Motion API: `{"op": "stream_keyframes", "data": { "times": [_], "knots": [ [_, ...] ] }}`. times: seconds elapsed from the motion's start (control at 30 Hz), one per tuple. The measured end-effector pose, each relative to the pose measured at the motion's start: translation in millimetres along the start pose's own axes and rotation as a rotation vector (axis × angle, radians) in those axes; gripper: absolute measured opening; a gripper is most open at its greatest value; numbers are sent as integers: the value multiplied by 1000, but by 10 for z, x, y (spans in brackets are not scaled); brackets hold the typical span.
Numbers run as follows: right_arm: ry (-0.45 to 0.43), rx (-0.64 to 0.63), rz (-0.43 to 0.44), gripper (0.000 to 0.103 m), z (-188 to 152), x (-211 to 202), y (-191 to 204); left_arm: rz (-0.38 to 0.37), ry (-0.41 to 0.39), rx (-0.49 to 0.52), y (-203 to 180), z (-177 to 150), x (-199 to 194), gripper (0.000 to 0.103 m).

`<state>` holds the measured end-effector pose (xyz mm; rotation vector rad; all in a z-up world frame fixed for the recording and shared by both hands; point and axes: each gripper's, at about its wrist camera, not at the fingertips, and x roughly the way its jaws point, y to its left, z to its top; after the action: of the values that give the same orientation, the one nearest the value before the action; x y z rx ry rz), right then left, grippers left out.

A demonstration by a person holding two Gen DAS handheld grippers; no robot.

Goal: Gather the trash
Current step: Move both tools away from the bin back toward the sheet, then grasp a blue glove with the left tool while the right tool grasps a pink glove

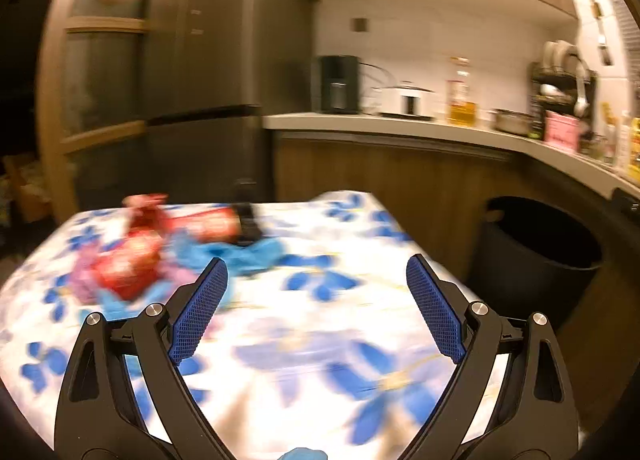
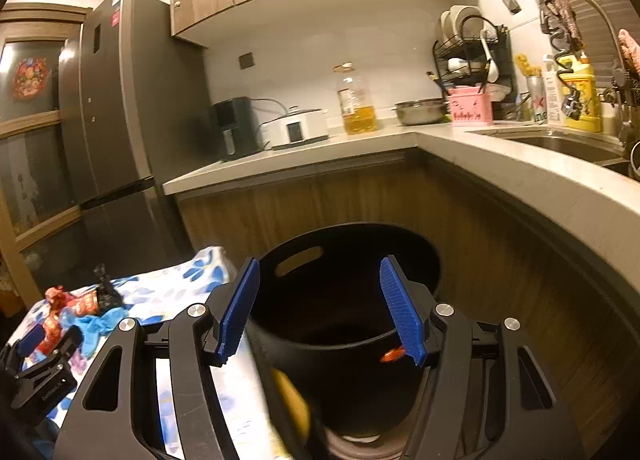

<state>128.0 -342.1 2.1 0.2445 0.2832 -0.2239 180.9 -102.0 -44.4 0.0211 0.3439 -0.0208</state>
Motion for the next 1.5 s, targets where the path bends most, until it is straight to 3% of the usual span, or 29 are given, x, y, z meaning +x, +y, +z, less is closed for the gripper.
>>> {"op": "stream_keyframes", "data": {
  "times": [0.17, 0.37, 0.53, 0.67, 0.8, 1.03, 1.17, 1.3, 1.5],
  "knots": [
    [25, -20, 68, 62, -109, -15, 339, 128, -3, -26, 531, -104, -66, 89],
    [57, -44, 154, 62, -230, -27, 805, 200, 47, -69, 1000, -222, -32, 85],
    [74, -62, 231, 62, -298, -24, 1226, 197, 89, -114, 1229, -229, 57, 72],
    [83, -97, 277, 62, -374, -18, 1527, 192, 150, -169, 1442, -266, 202, 59],
    [98, -120, 312, 62, -453, 28, 1782, 173, 229, -248, 1643, -361, 375, 52],
    [133, -178, 357, 62, -652, 196, 2239, 108, 304, -290, 1714, -493, 546, 23],
    [159, -200, 373, 62, -764, 322, 2455, 51, 293, -307, 1735, -508, 526, 13],
    [187, -235, 394, 62, -913, 438, 2676, -16, 222, -322, 1773, -441, 303, 11],
    [238, -286, 413, 61, -1136, 601, 2965, -15, 120, -282, 1867, -309, -61, 11]
  ]
}}
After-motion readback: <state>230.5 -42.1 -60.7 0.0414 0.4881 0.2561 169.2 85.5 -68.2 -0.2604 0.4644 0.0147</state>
